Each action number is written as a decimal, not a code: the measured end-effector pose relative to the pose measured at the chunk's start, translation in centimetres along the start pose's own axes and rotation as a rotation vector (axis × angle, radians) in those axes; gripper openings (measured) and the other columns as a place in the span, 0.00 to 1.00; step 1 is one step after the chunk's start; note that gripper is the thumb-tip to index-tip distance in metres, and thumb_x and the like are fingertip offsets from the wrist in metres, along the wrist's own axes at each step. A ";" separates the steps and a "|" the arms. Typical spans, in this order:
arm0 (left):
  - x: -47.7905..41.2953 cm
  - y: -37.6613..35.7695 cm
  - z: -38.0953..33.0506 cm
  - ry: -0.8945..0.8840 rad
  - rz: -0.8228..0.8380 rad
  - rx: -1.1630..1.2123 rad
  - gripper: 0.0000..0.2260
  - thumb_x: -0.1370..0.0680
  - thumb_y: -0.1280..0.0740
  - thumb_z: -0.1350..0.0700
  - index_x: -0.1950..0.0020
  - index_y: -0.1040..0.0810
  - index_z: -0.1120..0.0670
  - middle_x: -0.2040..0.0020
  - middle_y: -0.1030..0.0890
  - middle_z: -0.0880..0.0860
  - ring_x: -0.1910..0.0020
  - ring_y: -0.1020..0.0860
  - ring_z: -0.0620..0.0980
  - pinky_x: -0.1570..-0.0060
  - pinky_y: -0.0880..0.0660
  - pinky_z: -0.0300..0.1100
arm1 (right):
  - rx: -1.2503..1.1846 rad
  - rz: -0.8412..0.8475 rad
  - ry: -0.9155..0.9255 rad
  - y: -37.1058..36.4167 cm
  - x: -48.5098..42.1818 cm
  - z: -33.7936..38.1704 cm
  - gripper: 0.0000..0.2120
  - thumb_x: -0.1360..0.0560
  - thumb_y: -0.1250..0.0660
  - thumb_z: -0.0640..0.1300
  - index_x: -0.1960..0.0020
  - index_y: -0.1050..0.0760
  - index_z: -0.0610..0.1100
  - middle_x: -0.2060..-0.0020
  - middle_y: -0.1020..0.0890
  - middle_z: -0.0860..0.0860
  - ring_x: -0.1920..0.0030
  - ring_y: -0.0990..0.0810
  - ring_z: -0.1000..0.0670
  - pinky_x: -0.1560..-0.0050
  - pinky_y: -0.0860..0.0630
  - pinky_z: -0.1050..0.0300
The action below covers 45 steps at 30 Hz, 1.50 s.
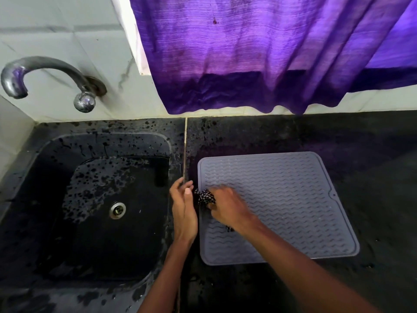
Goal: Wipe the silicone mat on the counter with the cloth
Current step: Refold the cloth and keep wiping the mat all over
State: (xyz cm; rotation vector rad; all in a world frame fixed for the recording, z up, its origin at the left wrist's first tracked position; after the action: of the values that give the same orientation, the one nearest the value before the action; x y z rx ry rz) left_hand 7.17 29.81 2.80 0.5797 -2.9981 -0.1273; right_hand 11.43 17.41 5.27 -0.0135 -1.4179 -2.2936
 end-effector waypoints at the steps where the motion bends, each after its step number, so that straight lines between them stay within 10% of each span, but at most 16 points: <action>1: -0.2 -0.2 -0.3 -0.049 0.060 -0.155 0.20 0.17 0.47 0.43 0.27 0.33 0.45 0.31 0.25 0.47 0.33 0.27 0.39 0.32 0.33 0.35 | -0.025 -0.006 -0.001 -0.2 0.6 -0.1 0.14 0.30 0.31 0.41 0.45 0.23 0.42 0.50 0.19 0.43 0.50 0.20 0.42 0.50 0.22 0.49; 7: -0.5 -1.8 0.5 -0.424 0.249 -0.802 0.29 0.15 0.57 0.40 0.22 0.34 0.53 0.21 0.35 0.52 0.20 0.44 0.48 0.21 0.45 0.49 | -0.180 0.066 0.013 -0.7 3.3 -0.9 0.13 0.29 0.31 0.44 0.45 0.22 0.45 0.48 0.17 0.47 0.48 0.20 0.46 0.46 0.24 0.55; 14: 1.1 -4.2 2.2 -0.398 0.225 -0.891 0.27 0.15 0.53 0.43 0.21 0.36 0.56 0.20 0.38 0.54 0.20 0.43 0.51 0.21 0.46 0.50 | -0.337 -0.037 -0.226 3.2 4.3 -7.1 0.14 0.25 0.30 0.46 0.40 0.22 0.49 0.49 0.17 0.51 0.49 0.20 0.52 0.49 0.26 0.62; 18: 2.1 -5.9 3.3 -0.368 0.248 -0.950 0.27 0.15 0.51 0.45 0.21 0.37 0.60 0.21 0.37 0.58 0.21 0.39 0.55 0.22 0.46 0.50 | -0.083 -0.206 -0.020 5.2 0.6 -7.1 0.18 0.30 0.30 0.40 0.41 0.22 0.50 0.47 0.17 0.50 0.45 0.21 0.46 0.42 0.26 0.53; 31: 2.1 -6.1 3.4 -0.432 0.209 -1.060 0.28 0.15 0.50 0.44 0.22 0.34 0.60 0.21 0.35 0.58 0.22 0.37 0.55 0.21 0.49 0.48 | 0.370 -0.010 0.102 7.5 -9.0 -6.0 0.27 0.26 0.39 0.30 0.32 0.29 0.52 0.40 0.24 0.46 0.37 0.32 0.40 0.38 0.34 0.40; 45: 2.4 -6.2 2.9 -0.405 0.164 -1.091 0.27 0.17 0.46 0.45 0.21 0.36 0.57 0.20 0.38 0.54 0.20 0.41 0.50 0.21 0.49 0.48 | 0.289 0.018 -0.170 16.2 -2.9 -23.6 0.10 0.27 0.33 0.44 0.47 0.23 0.53 0.51 0.18 0.48 0.47 0.20 0.42 0.49 0.22 0.45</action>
State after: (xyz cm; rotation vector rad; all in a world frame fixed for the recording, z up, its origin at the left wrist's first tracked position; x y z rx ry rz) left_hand 6.89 23.37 -0.56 0.1683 -2.6536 -1.8583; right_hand 25.19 -7.76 7.12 -0.1358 -1.8162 -2.0935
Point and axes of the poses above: each hand's wrist, its own x-axis away from the middle knuckle, its own y-axis out of the back of the hand, z = x × y, the point moved 5 cm from there along -x, towards the middle knuckle
